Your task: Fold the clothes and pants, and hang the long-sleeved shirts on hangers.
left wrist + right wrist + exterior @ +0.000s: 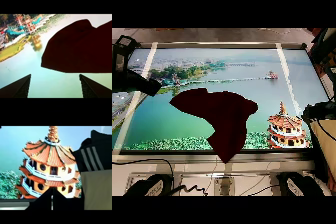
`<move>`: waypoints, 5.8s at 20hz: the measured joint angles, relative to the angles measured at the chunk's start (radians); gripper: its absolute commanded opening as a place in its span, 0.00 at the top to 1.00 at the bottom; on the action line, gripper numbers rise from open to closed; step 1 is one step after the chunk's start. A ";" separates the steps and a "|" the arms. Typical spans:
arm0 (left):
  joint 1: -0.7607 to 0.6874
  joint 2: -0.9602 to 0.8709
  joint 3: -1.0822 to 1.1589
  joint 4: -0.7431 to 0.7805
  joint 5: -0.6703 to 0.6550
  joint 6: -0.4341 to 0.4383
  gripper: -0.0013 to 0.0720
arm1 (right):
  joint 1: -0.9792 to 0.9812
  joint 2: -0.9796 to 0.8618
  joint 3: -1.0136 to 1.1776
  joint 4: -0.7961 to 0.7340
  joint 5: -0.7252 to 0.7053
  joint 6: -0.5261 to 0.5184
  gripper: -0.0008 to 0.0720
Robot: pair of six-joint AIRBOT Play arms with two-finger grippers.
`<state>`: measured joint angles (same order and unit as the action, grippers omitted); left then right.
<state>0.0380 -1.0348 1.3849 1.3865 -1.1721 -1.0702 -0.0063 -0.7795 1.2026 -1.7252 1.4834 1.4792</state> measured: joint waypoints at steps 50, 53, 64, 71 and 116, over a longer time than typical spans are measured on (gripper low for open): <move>0.085 -0.227 -0.070 0.018 -0.093 -0.134 0.35 | -0.090 -0.262 -0.439 0.723 -0.399 -0.271 0.96; 0.142 -0.292 -0.185 -0.092 -0.117 -0.089 0.35 | -0.130 -0.214 -0.438 0.682 -0.370 -0.263 0.96; 0.190 -0.532 -0.459 -0.609 0.111 0.152 0.58 | -0.154 -0.185 -0.438 0.766 -0.399 -0.258 0.96; 0.185 -0.546 -0.386 -0.724 0.274 0.206 0.96 | -0.154 -0.182 -0.428 0.789 -0.407 -0.257 0.96; 0.190 -0.300 -0.441 -0.752 0.586 0.289 0.01 | -0.155 -0.739 0.218 0.785 -0.587 -0.151 0.42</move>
<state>0.2276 -1.3346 0.9443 0.6346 -0.5861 -0.7811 -0.1616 -1.5185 1.4208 -0.9401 0.8967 1.3281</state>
